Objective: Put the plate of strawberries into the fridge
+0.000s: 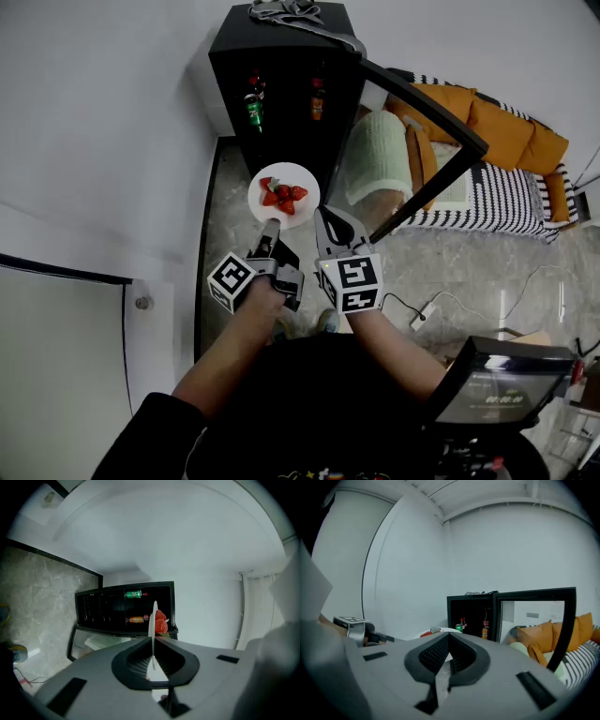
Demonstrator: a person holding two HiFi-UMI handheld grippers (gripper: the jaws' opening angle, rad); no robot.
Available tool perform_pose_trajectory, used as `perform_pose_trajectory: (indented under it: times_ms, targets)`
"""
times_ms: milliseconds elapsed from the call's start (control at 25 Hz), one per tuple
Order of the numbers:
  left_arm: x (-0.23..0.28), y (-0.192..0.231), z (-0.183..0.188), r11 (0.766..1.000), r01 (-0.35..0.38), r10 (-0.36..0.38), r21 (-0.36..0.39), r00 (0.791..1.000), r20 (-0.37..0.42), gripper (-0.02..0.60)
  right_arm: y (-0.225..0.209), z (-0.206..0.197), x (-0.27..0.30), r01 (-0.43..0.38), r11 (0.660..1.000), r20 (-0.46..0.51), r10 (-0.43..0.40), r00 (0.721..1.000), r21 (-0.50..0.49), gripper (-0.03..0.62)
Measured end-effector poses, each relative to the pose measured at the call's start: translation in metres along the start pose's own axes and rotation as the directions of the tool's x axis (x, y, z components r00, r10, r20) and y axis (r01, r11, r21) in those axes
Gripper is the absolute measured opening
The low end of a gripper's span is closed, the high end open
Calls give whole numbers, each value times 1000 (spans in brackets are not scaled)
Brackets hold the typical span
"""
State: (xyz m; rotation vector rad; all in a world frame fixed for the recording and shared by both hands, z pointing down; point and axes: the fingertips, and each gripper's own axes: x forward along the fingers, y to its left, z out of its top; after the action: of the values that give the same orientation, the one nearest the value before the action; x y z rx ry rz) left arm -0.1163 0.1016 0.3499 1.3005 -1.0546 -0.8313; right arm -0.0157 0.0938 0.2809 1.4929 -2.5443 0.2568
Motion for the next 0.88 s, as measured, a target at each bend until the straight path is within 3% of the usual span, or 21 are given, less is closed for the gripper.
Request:
perform_pose_trajectory:
  times_ms: [880]
  targets:
    - [21,12,-50,1000,-22,23,-11,996,89,18,-52,-19,-13,-74,997,4,74,997,-6,6]
